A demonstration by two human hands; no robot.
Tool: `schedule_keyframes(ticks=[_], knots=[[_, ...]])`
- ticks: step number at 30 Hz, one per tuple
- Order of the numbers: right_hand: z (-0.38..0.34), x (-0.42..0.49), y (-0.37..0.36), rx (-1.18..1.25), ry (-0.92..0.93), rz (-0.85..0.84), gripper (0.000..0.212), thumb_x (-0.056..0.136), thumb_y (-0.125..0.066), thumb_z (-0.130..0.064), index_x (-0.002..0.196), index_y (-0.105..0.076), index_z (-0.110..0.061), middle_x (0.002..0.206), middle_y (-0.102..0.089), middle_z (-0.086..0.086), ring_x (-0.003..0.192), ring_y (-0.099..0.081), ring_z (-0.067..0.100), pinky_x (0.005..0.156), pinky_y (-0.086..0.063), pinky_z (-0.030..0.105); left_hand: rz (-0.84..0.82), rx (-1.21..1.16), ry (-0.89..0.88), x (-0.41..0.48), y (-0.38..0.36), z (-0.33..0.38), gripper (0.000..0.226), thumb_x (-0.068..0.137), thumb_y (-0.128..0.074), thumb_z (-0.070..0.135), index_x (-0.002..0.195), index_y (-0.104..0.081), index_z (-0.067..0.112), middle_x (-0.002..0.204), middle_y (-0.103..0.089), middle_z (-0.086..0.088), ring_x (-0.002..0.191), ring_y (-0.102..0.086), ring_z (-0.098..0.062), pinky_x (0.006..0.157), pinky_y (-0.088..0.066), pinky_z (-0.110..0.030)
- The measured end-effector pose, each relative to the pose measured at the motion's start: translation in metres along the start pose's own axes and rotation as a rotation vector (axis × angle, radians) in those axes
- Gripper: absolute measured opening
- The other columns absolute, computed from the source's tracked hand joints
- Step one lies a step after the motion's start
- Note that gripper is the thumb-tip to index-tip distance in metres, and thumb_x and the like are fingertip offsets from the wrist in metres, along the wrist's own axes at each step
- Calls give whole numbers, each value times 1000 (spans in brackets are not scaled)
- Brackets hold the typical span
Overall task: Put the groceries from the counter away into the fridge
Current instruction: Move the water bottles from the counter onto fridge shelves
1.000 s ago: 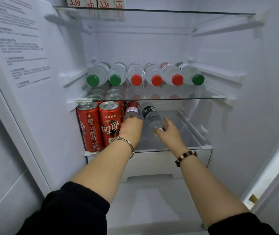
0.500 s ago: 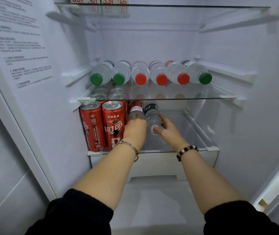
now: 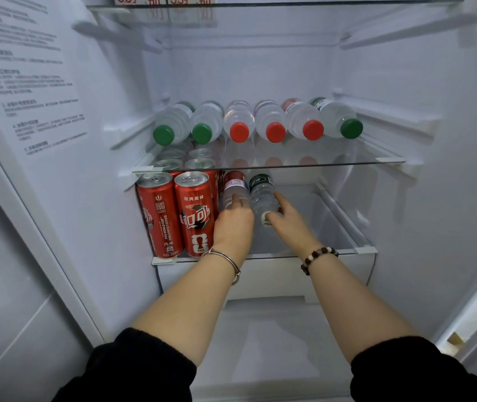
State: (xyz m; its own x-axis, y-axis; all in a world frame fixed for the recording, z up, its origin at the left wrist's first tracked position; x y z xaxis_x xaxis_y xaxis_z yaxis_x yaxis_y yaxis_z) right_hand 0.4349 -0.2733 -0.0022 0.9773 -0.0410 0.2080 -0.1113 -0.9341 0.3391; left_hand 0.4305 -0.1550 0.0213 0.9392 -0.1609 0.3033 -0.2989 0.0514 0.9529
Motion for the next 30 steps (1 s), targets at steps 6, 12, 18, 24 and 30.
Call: schedule_keyframes(ticks=[6, 12, 18, 24, 30], knots=[[-5, -3, -2, -127, 3, -68, 62, 92, -49, -25, 148, -22, -26, 144, -40, 1, 129, -40, 18, 94, -32, 23, 47, -40, -8, -11, -3, 0, 61, 89, -46, -1, 145, -21, -3, 152, -17, -21, 132, -35, -36, 102, -40, -37], [2, -36, 13, 11, -57, 131, 51, 97, -46, -27, 144, -33, -14, 144, -42, 7, 132, -40, 19, 99, -33, 26, 148, -109, -108, -38, 3, 3, 58, 88, -54, 20, 140, -33, 2, 140, -40, -14, 126, -40, -29, 103, -38, -37], [11, -114, 32, -94, 9, 400, 45, 96, -47, -22, 139, -40, -13, 142, -44, 3, 131, -39, 15, 104, -31, 23, 204, -180, -252, -84, -4, 28, 63, 92, -51, 30, 146, -25, 12, 157, -14, -11, 144, -9, -28, 115, -16, -46], [60, -219, 37, -287, -48, 547, 45, 95, -50, -18, 138, -40, -14, 146, -37, 2, 134, -31, 12, 107, -23, 19, 272, -435, -423, -155, -37, 66, 53, 92, -50, 24, 140, -38, 8, 154, -22, -18, 143, -16, -34, 113, -23, -52], [114, -320, 51, -451, -297, 617, 46, 94, -51, -18, 138, -40, -13, 151, -29, 1, 139, -21, 11, 107, -15, 13, 60, -618, -589, -236, -88, 118, 52, 94, -49, 21, 143, -34, 11, 155, -20, -15, 144, -14, -31, 115, -17, -48]])
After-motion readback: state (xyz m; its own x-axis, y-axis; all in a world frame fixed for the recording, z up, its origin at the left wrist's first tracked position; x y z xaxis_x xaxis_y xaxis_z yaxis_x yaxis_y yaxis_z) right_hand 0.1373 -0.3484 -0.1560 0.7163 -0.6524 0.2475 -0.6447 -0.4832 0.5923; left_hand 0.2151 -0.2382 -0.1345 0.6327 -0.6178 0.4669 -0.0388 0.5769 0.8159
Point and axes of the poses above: each hand's wrist, its own x-axis towards the middle knuckle, its own y-axis out of the back of the hand, z = x × y, the point moved 5 cm from there along x, towards the middle knuckle
